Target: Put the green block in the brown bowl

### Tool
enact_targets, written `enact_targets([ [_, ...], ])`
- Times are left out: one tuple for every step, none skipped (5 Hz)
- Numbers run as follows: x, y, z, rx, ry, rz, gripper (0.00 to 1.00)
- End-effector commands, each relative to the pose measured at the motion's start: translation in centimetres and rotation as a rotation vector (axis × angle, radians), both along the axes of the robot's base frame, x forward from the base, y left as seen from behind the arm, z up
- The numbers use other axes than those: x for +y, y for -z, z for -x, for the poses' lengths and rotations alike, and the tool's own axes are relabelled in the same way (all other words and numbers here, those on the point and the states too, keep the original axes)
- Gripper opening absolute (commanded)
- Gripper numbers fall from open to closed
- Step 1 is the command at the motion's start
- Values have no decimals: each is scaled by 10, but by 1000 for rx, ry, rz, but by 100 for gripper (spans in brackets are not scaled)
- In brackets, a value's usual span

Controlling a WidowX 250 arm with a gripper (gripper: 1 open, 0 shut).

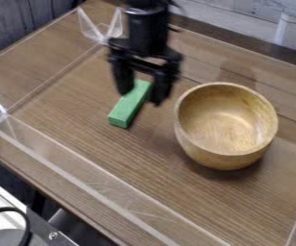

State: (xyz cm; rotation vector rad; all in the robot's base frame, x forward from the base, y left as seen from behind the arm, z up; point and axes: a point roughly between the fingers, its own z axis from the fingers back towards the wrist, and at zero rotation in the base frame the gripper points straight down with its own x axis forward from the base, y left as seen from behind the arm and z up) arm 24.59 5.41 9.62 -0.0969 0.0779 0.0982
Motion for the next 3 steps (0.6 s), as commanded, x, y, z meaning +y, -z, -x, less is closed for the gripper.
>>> enact_targets([
  [10,-23,2,-123,63,-4,100],
  [7,-28,1,-180,109,1,100],
  [3,-29,2,-225,150,-4,100],
])
